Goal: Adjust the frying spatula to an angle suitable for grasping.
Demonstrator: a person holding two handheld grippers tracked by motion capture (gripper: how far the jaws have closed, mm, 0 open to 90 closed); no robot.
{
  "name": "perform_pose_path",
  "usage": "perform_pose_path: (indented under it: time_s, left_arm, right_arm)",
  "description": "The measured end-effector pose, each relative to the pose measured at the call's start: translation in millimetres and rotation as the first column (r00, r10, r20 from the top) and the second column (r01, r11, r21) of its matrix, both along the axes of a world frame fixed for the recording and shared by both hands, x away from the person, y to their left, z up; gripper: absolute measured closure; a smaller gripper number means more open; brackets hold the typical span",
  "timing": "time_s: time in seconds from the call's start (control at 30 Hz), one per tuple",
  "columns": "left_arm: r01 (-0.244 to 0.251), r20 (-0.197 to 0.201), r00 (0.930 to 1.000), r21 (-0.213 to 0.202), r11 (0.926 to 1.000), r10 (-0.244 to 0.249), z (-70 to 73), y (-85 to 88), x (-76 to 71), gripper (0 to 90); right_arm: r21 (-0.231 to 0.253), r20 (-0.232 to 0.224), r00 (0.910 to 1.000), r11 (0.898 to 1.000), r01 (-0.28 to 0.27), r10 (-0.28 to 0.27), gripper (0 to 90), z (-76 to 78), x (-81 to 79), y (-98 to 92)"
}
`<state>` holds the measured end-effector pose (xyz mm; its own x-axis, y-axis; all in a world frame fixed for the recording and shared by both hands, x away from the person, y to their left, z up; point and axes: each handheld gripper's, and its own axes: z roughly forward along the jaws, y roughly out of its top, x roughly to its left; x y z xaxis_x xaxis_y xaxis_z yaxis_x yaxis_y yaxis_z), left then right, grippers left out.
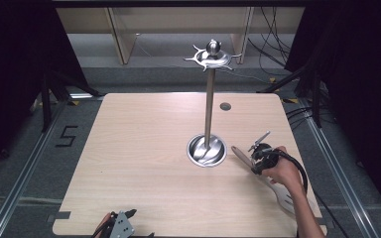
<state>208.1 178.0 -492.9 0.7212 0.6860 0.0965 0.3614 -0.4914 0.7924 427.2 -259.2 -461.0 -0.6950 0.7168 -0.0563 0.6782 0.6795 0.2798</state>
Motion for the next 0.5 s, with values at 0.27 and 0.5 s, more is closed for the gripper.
perform_pose_path:
  time_s: [0.27,0.5]
  left_arm:
    - [0.003,0.001,1.0,0.005,1.0,-0.003,0.2,0.2,0.1,15.2]
    - [0.004,0.001,1.0,0.005,1.0,-0.004,0.1,0.1,0.3,15.2]
  right_arm:
    - [0.064,0.088,0.996,0.998,-0.021,0.015,74.3,18.6,-9.0,-14.2]
    - [0.135,0.156,0.9878,0.991,-0.013,-0.008,74.4,35.0,-16.6,-21.3]
